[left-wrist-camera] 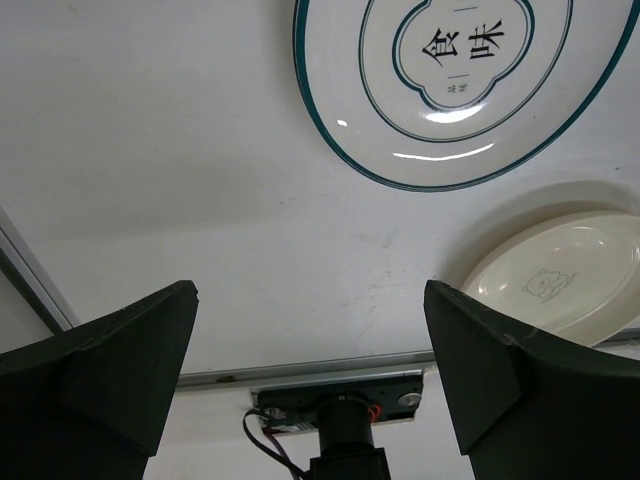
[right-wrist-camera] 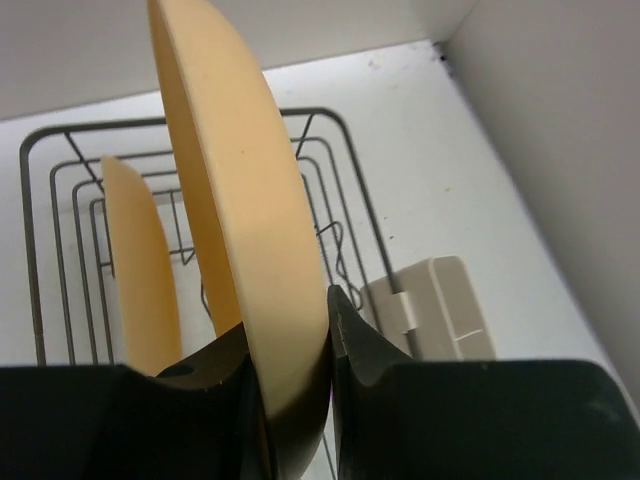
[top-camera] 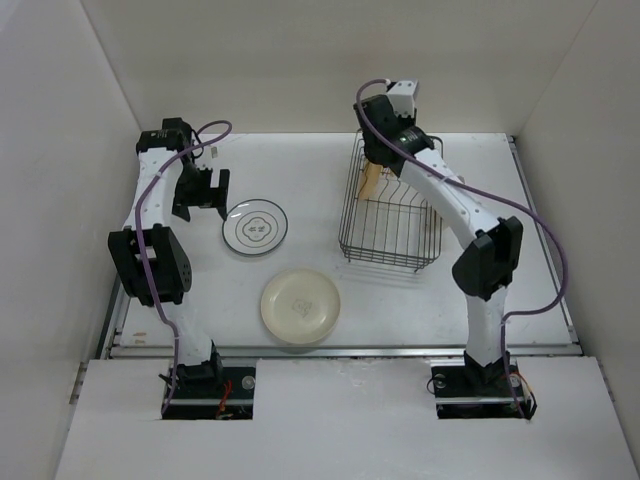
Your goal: Unload the plates from the dish rack
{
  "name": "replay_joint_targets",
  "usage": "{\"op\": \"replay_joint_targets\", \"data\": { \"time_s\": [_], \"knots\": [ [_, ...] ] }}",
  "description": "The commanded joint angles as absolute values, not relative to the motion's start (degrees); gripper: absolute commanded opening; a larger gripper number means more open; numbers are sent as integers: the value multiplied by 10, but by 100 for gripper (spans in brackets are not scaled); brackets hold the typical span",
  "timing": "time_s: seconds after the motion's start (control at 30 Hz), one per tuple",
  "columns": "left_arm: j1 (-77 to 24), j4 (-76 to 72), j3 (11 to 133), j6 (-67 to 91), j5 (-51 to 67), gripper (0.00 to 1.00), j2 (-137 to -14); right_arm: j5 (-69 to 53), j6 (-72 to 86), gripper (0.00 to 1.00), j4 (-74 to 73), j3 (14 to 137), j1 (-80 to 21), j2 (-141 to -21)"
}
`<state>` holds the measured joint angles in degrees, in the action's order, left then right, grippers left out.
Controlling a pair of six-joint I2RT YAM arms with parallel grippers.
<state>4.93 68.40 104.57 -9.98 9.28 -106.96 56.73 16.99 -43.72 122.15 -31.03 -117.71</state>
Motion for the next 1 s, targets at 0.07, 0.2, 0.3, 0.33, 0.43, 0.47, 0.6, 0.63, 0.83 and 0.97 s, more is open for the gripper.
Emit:
{"op": "replay_joint_targets", "data": {
  "time_s": [0.07,0.2,0.3,0.33,0.43,0.47,0.6,0.63,0.83,0.97],
  "knots": [
    [49,700,1054,-103,98,96,-1032,616,142,0,-354,1202,-327,-1032],
    [49,700,1054,-98,87,96,-1027,328,71,0,-250,1094,-343,-933],
    [49,700,1054,-98,81,96,-1021,-48,27,0,-277,1069,-349,-932],
    [54,700,1054,-98,81,97,-1021,-126,-1,0,-288,1063,-349,-941],
    [61,700,1049,-98,81,97,-1021,-265,-23,2,-346,1051,-369,-994],
    [66,700,1049,-92,81,97,-1021,-298,-36,7,-365,1051,-369,-1011],
    [77,700,1043,-92,81,97,-1016,-376,-91,11,-466,1062,-399,-1086],
    [83,700,1043,-92,81,97,-1016,-376,-97,11,-466,1050,-411,-1092],
    [83,694,1043,-92,81,97,-1016,-395,-127,14,-471,1007,-433,-1109],
    [83,694,1043,-92,76,97,-1021,-343,-132,36,-483,1015,-462,-1148]
  ]
}}
